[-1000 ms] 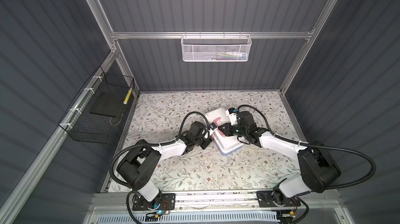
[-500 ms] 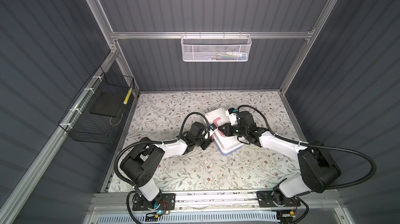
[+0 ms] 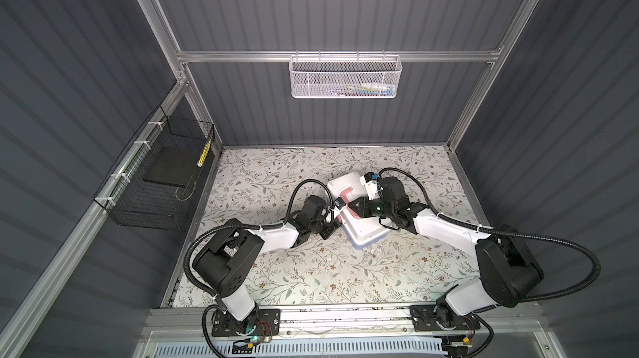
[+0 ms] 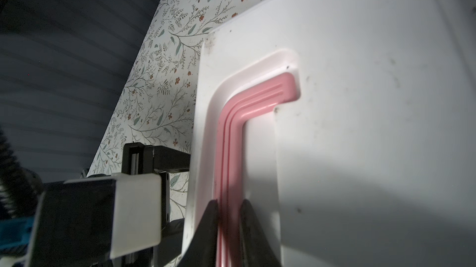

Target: Pack the tool kit

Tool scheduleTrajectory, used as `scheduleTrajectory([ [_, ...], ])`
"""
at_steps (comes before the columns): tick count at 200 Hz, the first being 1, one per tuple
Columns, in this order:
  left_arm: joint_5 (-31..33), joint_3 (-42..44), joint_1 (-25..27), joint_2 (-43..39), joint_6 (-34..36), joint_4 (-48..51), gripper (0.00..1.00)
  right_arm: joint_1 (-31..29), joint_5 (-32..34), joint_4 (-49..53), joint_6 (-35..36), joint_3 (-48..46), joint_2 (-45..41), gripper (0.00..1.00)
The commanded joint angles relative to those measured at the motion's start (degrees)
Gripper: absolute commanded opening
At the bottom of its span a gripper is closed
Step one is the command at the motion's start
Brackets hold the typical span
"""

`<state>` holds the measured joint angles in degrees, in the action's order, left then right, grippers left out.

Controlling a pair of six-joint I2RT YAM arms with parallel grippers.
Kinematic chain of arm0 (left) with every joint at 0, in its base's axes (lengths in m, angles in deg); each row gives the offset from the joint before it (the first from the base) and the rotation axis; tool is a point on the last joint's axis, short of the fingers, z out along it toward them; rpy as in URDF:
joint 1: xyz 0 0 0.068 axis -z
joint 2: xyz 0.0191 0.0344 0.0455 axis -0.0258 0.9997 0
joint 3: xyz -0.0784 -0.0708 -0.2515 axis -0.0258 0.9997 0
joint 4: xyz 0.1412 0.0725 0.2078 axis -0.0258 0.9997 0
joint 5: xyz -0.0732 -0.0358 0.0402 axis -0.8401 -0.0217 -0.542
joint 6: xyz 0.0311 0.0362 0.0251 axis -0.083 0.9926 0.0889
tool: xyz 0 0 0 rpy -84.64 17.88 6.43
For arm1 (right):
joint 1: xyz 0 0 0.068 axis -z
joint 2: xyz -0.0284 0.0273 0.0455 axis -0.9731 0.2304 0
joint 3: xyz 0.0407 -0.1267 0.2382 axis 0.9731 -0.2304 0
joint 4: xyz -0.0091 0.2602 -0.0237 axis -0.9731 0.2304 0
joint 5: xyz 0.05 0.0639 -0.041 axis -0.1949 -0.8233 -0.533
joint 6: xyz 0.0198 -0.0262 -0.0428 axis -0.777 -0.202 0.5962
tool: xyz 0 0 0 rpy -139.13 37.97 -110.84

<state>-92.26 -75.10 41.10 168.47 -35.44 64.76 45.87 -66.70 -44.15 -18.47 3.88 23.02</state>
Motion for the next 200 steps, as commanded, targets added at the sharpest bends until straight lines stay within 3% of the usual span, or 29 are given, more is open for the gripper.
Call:
scheduleTrajectory([
  [1, 1.7, 0.2, -1.5, 1.0, 1.0, -4.4, 0.50, -0.4, 0.7, 15.4, -0.7, -4.0, 4.9, 0.20],
  [200, -3.8, 2.5, -4.0, 2.1, 2.6, -11.7, 0.52, -0.4, 1.1, 16.6, -1.1, -3.7, 5.2, 0.20],
])
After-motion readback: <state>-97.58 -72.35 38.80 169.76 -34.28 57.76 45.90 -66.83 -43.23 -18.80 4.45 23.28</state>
